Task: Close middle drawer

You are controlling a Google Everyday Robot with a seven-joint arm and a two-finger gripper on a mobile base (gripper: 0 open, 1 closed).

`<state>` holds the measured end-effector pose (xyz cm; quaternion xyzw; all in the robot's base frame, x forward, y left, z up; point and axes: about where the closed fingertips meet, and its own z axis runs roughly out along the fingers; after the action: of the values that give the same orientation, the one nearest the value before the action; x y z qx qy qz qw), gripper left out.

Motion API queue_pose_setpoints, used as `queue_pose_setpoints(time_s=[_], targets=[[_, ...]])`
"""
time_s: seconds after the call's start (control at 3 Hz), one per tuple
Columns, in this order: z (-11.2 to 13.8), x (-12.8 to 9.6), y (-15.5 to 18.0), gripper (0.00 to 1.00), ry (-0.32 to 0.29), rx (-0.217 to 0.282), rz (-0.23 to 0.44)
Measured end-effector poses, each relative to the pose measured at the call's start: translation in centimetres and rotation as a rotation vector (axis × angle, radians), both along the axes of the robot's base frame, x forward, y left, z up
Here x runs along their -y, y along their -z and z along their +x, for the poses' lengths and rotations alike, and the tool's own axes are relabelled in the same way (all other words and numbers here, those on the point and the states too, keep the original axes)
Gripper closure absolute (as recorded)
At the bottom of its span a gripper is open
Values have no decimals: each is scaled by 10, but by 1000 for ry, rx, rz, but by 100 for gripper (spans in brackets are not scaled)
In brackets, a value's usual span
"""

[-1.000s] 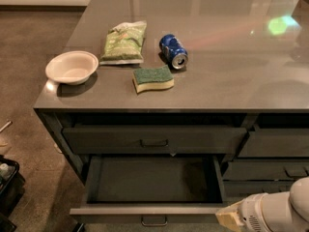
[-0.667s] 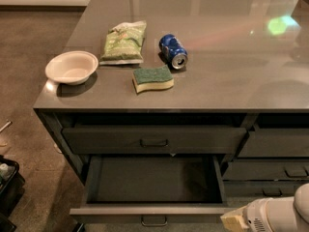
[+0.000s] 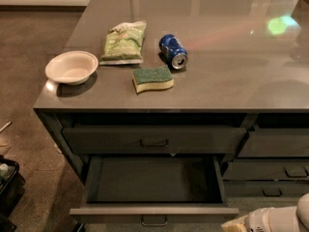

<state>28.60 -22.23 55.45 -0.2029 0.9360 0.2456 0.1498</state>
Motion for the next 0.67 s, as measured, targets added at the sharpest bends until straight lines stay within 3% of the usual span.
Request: queue_pose_setpoints(time_s=[0.67], targets=[[21, -6, 30, 100, -35, -7, 44]])
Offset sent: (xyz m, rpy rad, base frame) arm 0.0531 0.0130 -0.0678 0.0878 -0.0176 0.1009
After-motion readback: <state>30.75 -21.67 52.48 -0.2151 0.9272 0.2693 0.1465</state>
